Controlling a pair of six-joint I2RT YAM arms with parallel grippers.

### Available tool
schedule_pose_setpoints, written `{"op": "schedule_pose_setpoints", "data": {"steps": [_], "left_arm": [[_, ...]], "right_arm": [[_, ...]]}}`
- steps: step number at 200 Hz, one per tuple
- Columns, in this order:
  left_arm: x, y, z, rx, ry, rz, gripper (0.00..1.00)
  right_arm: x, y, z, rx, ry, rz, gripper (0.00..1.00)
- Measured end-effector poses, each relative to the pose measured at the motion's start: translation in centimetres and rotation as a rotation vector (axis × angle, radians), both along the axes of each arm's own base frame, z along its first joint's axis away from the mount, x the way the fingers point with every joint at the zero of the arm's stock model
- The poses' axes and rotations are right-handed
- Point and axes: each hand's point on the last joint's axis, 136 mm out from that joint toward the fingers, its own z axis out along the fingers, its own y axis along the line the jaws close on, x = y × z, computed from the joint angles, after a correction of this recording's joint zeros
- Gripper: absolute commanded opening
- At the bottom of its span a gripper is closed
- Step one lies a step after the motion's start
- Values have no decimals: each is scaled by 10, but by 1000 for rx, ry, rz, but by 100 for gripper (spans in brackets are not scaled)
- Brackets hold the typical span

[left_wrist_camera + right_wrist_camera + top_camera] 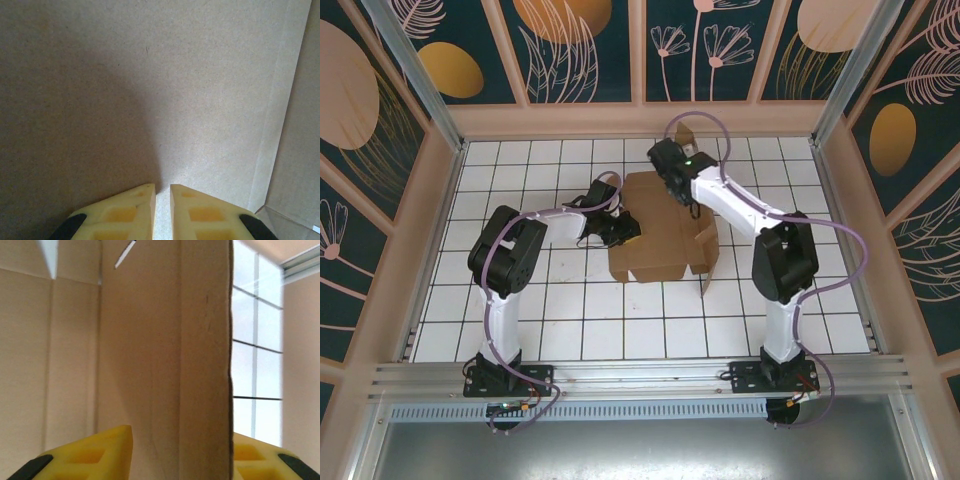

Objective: Fold the paper box

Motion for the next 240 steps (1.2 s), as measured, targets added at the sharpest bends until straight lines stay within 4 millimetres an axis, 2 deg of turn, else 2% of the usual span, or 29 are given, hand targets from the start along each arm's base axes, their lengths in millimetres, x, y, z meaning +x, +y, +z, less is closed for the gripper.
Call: {"op": "schedule_pose_setpoints", "data": {"steps": [64, 104, 128, 144, 153, 160, 187, 224, 240], "left_arm": [[-1, 0, 0, 2, 4, -1, 17], [-1, 0, 0, 3, 4, -1, 16], [-1, 0, 0, 3, 4, -1, 17], [0, 1, 0, 2, 3, 1, 17], [0, 2, 1, 2, 4, 3, 17], [0, 3, 1, 3, 5, 5, 17], [1, 5, 3, 3, 4, 9, 17], [-1, 7, 10, -4, -4, 15, 23], [0, 7, 17, -9, -17, 17, 26]], "right_arm": [[-2, -10, -17, -502, -106, 24, 39], [-2, -10, -20, -674, -130, 37, 38], [-2, -5, -19, -702, -146, 41, 39], [0, 5, -16, -629, -151, 52, 43], [2, 13, -16, -534, -142, 71, 58], [2, 20, -17, -440, -133, 91, 64], [-5, 37, -6, -77, -95, 162, 67], [-6, 33, 4, 313, -28, 208, 75], [-7, 35, 9, 471, -3, 239, 84]]}}
